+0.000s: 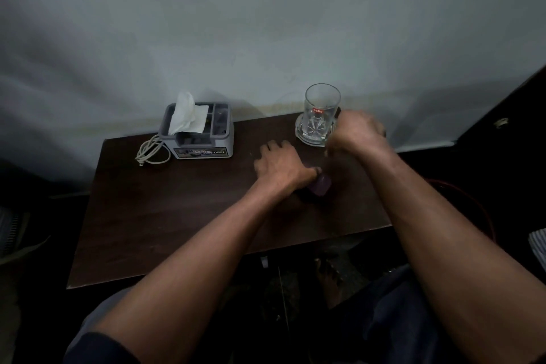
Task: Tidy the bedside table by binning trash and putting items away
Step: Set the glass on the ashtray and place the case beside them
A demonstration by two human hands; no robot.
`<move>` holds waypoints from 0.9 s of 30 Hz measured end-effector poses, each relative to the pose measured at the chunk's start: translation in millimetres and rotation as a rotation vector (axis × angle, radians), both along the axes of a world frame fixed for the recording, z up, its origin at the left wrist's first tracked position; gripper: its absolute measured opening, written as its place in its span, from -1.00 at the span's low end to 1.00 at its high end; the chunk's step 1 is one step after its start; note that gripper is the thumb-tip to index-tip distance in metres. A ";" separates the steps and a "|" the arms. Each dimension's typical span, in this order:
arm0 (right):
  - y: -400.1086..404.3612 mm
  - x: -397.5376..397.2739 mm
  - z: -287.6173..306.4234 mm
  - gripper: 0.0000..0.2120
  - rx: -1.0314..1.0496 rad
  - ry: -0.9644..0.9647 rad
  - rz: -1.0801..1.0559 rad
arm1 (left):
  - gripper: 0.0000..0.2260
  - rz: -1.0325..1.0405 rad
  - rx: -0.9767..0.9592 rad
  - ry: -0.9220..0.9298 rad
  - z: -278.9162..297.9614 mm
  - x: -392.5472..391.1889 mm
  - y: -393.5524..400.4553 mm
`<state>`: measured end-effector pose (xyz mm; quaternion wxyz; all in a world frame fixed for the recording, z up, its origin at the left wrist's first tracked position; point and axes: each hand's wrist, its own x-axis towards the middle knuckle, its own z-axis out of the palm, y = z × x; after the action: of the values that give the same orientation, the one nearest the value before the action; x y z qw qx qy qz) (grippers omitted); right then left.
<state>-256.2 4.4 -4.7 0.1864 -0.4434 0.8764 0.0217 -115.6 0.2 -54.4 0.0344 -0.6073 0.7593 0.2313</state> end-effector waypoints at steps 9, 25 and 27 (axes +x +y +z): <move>2.6 49.7 -15.4 -0.83 0.321 -0.286 0.299 | -0.38 0.196 0.085 0.282 2.0 16.2 -17.8; -43.8 82.6 -48.4 -0.74 -0.248 -0.286 0.261 | -0.71 0.012 -0.140 0.194 1.0 54.1 -37.2; -42.6 85.6 -45.6 -0.71 -0.275 -0.243 0.248 | -0.72 -0.021 -0.305 0.123 9.6 58.9 -34.7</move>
<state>-170.5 -38.2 -50.3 0.2242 -0.5684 0.7811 -0.1286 -56.7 -34.5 -44.8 -0.1024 -0.5822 0.7926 0.1497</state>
